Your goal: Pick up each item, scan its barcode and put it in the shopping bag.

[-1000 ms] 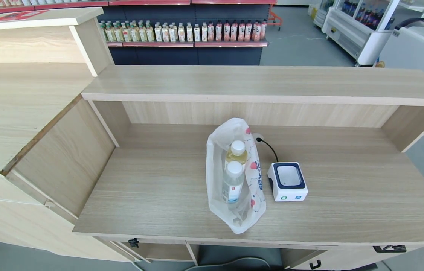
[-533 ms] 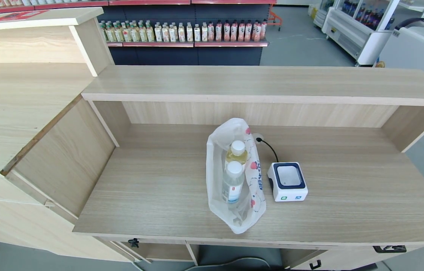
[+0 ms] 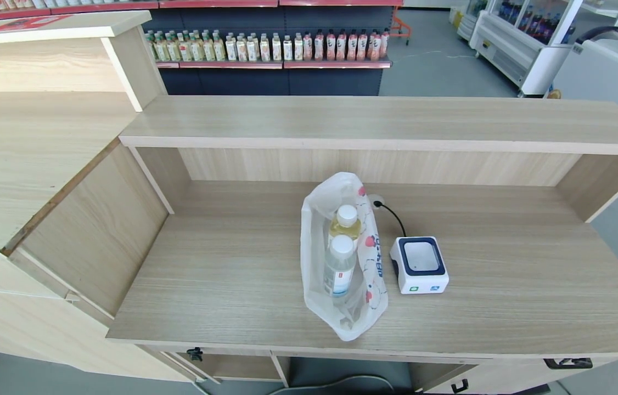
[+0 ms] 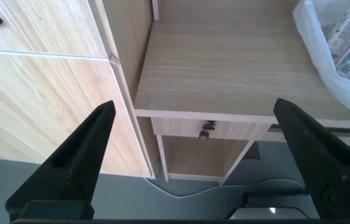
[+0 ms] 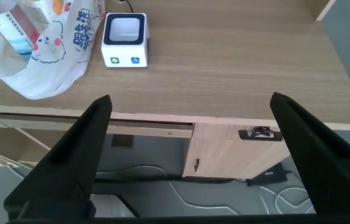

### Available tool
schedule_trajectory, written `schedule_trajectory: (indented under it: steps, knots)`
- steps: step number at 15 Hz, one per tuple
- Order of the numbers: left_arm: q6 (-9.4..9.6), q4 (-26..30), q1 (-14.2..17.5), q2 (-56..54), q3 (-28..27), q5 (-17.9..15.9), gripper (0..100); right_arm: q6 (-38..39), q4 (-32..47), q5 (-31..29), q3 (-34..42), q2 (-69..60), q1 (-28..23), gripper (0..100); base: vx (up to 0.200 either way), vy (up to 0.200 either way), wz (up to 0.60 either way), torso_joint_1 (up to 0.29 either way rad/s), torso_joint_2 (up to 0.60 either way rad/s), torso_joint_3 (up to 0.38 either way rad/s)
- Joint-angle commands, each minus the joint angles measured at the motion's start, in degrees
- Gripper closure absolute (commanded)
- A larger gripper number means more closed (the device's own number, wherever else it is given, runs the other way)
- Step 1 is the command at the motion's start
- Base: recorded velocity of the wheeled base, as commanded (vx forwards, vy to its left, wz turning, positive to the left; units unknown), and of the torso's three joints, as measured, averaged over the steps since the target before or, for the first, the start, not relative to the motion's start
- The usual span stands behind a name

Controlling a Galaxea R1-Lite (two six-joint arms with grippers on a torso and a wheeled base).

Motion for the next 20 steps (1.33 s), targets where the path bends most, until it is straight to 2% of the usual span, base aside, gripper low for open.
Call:
schedule_trajectory:
  steps: [1, 10, 13, 20]
  knots:
    - [0.06, 0.0, 0.0, 0.0, 0.0, 0.0, 0, 0.0, 0.1, 0.0, 0.0, 0.2, 0.0, 0, 0.0, -0.2, 0.0, -0.002, 0.01, 0.002]
    - [-0.03, 0.0, 0.0, 0.0, 0.0, 0.0, 0, -0.1, 0.1, 0.0, 0.0, 0.2, 0.0, 0, 0.0, -0.2, 0.0, 0.003, 0.0, 0.001]
    - [0.15, 0.0, 0.0, 0.6, 0.0, 0.0, 0, -0.1, 0.1, 0.0, 0.0, 0.2, 0.0, 0, 0.0, 0.0, 0.0, 0.0, 0.0, 0.0]
    - [0.06, 0.0, 0.0, 0.6, 0.0, 0.0, 0, -0.4, 0.2, 0.1, 0.0, 0.2, 0.0, 0, 0.2, 0.0, 0.0, 0.002, 0.0, 0.0]
